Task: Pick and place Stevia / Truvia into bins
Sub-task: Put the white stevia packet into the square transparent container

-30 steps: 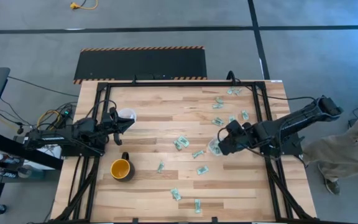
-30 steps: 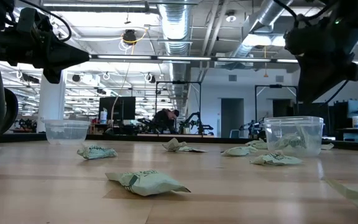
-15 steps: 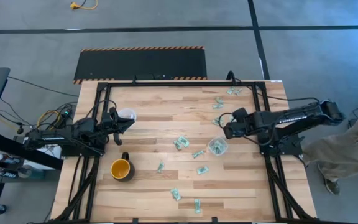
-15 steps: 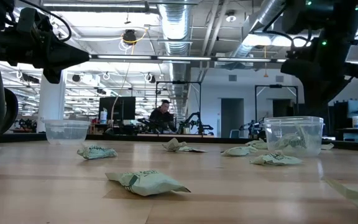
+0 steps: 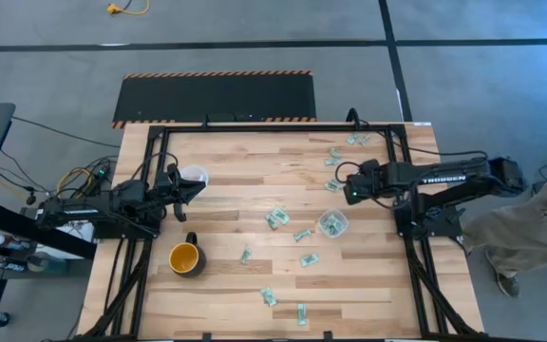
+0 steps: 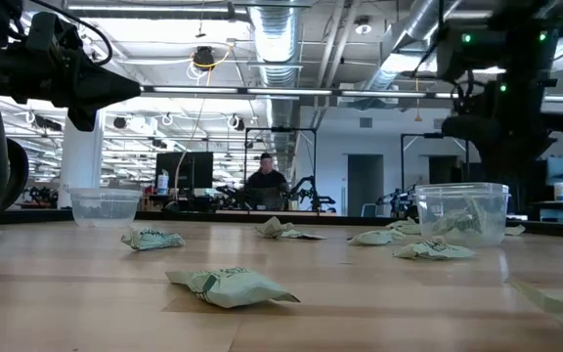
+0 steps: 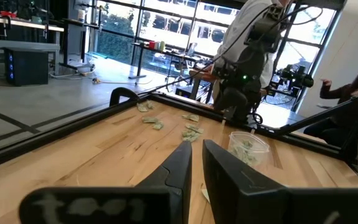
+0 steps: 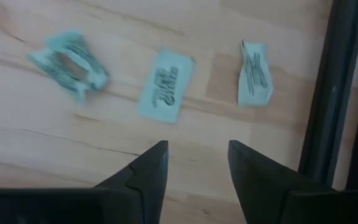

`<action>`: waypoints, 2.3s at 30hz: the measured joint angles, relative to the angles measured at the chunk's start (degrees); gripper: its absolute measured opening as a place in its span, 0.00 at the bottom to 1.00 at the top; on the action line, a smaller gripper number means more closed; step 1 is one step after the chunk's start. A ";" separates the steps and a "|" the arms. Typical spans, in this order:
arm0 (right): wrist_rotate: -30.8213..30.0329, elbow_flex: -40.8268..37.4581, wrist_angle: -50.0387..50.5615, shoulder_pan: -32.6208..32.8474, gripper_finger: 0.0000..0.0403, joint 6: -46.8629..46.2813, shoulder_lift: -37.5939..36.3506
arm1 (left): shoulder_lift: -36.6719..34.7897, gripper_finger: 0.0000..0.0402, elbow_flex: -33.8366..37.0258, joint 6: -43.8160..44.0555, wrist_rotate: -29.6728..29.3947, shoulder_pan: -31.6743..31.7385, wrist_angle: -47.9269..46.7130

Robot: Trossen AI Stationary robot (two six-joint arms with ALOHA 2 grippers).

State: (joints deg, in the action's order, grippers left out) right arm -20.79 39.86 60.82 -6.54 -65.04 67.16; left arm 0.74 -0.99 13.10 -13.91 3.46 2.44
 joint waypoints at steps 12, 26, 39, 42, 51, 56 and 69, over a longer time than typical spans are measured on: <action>1.67 -4.90 -6.82 -4.37 0.42 1.03 0.00 | -0.01 0.07 0.00 0.00 0.00 0.00 0.00; 4.34 -4.90 -14.01 -9.38 0.42 2.08 0.92 | 0.01 0.07 0.01 0.00 0.01 -0.02 0.00; 6.61 -4.90 -20.71 -11.87 0.42 5.60 13.47 | 0.01 0.07 0.00 0.00 0.00 -0.02 0.00; 7.28 -4.69 -21.51 -12.38 0.42 5.73 15.88 | 0.01 0.07 0.00 0.00 0.00 -0.02 0.00; 8.06 -4.72 -23.21 -12.44 0.36 7.13 17.44 | 0.01 0.07 0.00 0.00 0.00 0.00 0.00; 8.81 -4.87 -23.74 -12.45 0.24 8.13 15.77 | 0.01 0.07 0.00 0.01 0.02 -0.01 0.00; 7.93 -4.94 -22.28 -12.05 0.02 9.70 15.28 | 0.00 0.07 0.00 0.00 0.01 -0.01 0.00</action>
State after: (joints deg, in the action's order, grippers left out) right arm -12.86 34.92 38.54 -18.59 -55.34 82.44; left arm 0.74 -0.99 13.11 -13.91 3.45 2.44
